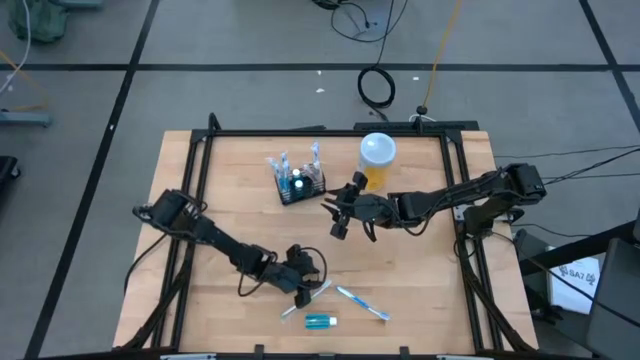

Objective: Pick & Place toothbrushing station
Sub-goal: Put the green toothbrush into the black mesh organizer

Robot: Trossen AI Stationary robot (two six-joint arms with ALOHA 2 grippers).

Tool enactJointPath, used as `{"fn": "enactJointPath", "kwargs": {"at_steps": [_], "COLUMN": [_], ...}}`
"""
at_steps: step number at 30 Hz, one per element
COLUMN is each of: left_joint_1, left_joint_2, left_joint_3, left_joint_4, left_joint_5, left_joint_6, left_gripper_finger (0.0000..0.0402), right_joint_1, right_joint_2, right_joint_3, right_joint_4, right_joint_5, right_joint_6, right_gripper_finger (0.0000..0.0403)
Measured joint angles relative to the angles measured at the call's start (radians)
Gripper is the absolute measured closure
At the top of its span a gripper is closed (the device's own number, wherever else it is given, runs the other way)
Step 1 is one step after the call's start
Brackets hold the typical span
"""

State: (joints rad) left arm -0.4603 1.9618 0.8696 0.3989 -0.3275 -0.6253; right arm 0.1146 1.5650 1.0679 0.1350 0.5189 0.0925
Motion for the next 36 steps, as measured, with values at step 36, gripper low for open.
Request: {"fn": "enactJointPath", "kwargs": {"at_steps": [36], "left_joint_1": [-0.117], "left_joint_2": [0.029], "left_joint_3": [0.004], "left_joint_4": [0.044], "left_joint_5": [-0.048], "left_joint_6": [0.036], "left_gripper_finger": [0.0261], "right_joint_1": [0.031], "right_joint_2": [0.0], "right_joint_3": [0.0], "right_joint_4": [0.01], "right_joint_5": [-0.009], "right_joint_6": [0.184], "right_gripper_finger": [0.0232]}}
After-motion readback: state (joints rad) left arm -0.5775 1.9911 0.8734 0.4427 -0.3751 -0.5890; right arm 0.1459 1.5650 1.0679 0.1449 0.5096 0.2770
